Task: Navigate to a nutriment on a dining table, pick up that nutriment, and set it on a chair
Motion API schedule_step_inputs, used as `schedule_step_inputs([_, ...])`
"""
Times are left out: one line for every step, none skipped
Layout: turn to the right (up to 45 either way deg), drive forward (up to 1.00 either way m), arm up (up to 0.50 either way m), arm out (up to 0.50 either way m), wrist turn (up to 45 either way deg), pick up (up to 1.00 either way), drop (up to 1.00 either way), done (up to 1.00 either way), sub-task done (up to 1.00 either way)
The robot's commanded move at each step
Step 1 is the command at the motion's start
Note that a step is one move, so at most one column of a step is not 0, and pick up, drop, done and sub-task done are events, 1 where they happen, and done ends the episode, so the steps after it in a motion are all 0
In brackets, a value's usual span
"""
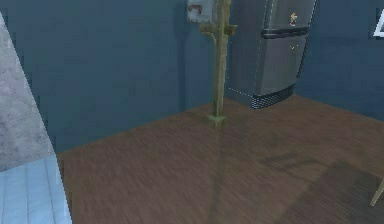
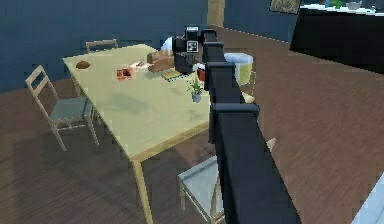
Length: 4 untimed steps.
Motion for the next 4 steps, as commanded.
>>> schedule_step_inputs([0.0, 0.0, -0.4, 0.0, 0.0, 0.0, 0.0, 0.0, 0.0])
schedule_step_inputs([0.0, 0.0, -0.32, 0.0, 0.0, 0.0, 0.0, 0.0, 0.0])
schedule_step_inputs([0.0, 0.0, 0.0, 0.0, 0.0, 0.0, 1.0, 0.0, 0.0])
schedule_step_inputs([0.0, 0.0, 0.1, 0.0, 0.0, 0.0, 0.0, 0.0, 0.0])
